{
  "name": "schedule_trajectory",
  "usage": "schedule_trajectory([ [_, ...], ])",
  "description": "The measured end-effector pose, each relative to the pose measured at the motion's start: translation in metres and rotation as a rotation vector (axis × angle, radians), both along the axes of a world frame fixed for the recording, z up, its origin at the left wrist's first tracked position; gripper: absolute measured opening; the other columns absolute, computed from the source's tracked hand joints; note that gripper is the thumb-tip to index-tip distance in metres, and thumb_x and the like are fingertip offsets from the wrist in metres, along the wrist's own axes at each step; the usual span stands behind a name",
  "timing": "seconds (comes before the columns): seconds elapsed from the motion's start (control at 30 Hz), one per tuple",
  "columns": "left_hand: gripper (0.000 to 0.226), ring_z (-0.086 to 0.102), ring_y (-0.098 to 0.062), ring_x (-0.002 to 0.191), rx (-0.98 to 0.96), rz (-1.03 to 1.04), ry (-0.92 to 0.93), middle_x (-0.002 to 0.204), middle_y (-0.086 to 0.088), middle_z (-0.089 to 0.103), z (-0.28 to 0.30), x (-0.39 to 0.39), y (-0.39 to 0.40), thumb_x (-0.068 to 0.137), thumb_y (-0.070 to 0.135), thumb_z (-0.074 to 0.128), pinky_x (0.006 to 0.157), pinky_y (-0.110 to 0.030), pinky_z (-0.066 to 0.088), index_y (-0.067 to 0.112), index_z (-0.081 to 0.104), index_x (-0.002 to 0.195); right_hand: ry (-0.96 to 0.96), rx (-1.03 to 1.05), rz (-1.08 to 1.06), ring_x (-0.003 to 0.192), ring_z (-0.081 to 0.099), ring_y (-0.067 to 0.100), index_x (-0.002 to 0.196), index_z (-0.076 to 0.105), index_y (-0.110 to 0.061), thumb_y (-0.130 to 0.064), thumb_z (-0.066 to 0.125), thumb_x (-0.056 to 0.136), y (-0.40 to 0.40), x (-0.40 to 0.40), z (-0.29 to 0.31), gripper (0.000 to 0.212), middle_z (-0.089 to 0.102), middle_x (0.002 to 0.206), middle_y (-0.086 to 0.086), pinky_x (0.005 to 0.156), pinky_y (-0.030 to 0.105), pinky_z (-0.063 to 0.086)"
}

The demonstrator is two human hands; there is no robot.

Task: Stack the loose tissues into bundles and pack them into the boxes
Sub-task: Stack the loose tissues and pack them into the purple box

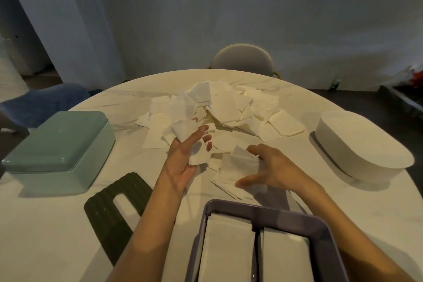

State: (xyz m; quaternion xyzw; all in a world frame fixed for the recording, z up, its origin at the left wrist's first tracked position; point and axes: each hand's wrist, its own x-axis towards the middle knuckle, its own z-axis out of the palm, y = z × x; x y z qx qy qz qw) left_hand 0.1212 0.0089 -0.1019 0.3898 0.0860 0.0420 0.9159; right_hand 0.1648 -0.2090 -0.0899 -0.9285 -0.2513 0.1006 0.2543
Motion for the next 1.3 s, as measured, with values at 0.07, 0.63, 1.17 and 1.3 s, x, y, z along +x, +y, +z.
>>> schedule_trajectory([
  [0.07, 0.045, 0.074, -0.024, 0.093, 0.013, 0.008, 0.007, 0.118, -0.019, 0.072, -0.001, 0.0, 0.002, 0.091, 0.01, 0.074, 0.062, -0.031, 0.06, 0.008, 0.064, 0.134, 0.0, 0.11, 0.01, 0.093, 0.055, 0.008, 0.109, 0.058, -0.03, -0.048, 0.089, 0.071, 0.001, 0.0, 0.0, 0.052, 0.06, 0.104, -0.013, 0.071, 0.017, 0.043],
  [0.63, 0.05, 0.063, -0.026, 0.074, 0.212, -0.19, 0.069, 0.102, -0.022, 0.063, -0.001, 0.002, -0.01, 0.095, 0.04, 0.065, 0.064, -0.035, 0.056, 0.004, 0.063, 0.131, 0.007, 0.701, -0.025, 0.102, 0.063, 0.0, 0.108, 0.071, -0.032, -0.025, 0.071, 0.092, -0.024, -0.002, 0.04, 0.017, 0.069, 0.105, -0.023, 0.082, 0.014, 0.055],
  [1.17, 0.082, 0.071, -0.033, 0.101, -0.001, -0.479, 0.102, 0.127, -0.02, 0.068, 0.004, -0.004, -0.048, 0.095, 0.074, 0.041, 0.08, -0.042, 0.06, 0.009, 0.059, 0.142, -0.168, 0.468, -0.077, 0.092, 0.062, 0.0, 0.11, 0.069, -0.036, -0.047, 0.086, 0.072, -0.014, -0.003, 0.026, 0.042, 0.066, 0.102, -0.021, 0.072, 0.014, 0.053],
  [1.3, 0.079, 0.063, -0.038, 0.125, 0.075, -0.423, 0.093, 0.139, -0.019, 0.063, -0.005, 0.003, -0.045, 0.092, 0.069, 0.053, 0.102, -0.05, 0.052, 0.013, 0.054, 0.147, 0.029, 0.401, -0.168, 0.089, 0.065, 0.015, 0.111, 0.067, -0.032, -0.041, 0.086, 0.074, -0.022, 0.002, 0.036, 0.042, 0.067, 0.101, -0.009, 0.069, 0.017, 0.056],
])
